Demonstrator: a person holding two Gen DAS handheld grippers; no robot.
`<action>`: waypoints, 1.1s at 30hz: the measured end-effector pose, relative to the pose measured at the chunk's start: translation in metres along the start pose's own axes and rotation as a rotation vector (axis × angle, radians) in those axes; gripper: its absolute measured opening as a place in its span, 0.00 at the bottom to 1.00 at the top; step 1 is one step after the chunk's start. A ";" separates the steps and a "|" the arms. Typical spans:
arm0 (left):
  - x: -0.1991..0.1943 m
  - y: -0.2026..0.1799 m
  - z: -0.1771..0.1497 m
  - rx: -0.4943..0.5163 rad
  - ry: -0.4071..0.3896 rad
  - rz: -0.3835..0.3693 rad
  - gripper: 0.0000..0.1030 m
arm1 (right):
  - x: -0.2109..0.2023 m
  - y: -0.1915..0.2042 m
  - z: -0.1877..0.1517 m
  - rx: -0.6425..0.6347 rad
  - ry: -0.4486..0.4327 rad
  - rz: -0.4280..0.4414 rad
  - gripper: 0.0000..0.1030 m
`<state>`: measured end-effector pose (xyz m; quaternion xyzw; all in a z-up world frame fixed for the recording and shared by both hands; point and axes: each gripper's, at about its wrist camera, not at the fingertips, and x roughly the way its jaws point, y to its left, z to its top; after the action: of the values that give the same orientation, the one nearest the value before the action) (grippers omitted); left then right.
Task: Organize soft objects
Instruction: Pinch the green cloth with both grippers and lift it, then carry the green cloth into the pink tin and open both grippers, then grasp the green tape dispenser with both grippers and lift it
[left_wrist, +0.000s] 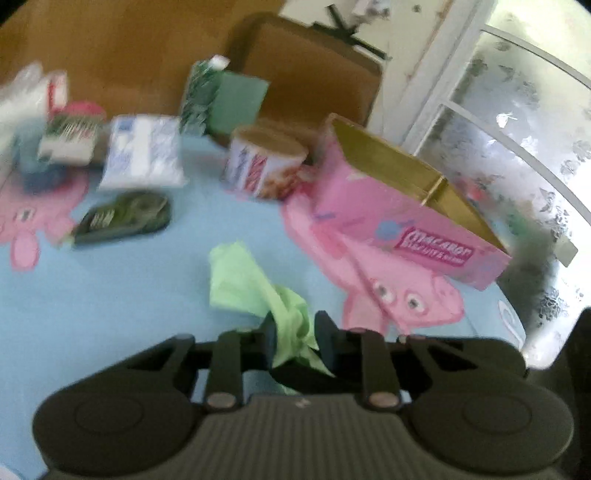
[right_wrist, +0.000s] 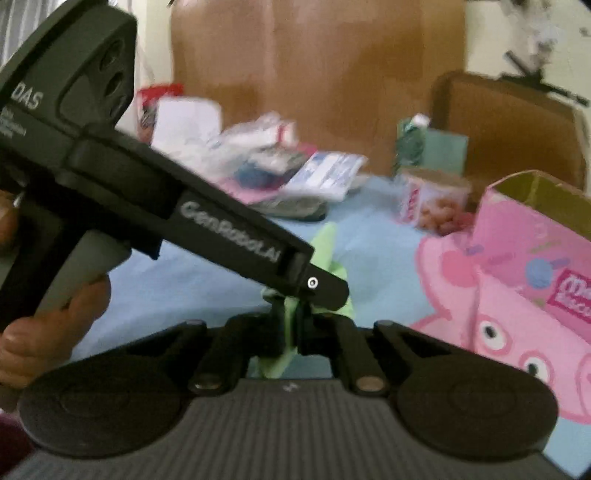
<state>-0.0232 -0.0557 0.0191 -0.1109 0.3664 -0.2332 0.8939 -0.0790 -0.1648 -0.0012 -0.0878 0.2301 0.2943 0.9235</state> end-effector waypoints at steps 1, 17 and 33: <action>-0.001 -0.006 0.006 0.014 -0.015 -0.018 0.21 | -0.006 -0.008 -0.001 0.000 -0.037 -0.018 0.08; 0.054 -0.097 0.085 0.207 -0.167 -0.040 0.49 | -0.004 -0.175 0.045 0.230 -0.188 -0.606 0.63; -0.073 0.144 -0.017 -0.335 -0.341 0.378 0.52 | 0.067 -0.072 0.085 0.167 -0.022 0.078 0.62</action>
<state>-0.0327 0.1053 -0.0021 -0.2242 0.2586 0.0231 0.9393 0.0430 -0.1644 0.0440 0.0017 0.2471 0.3105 0.9179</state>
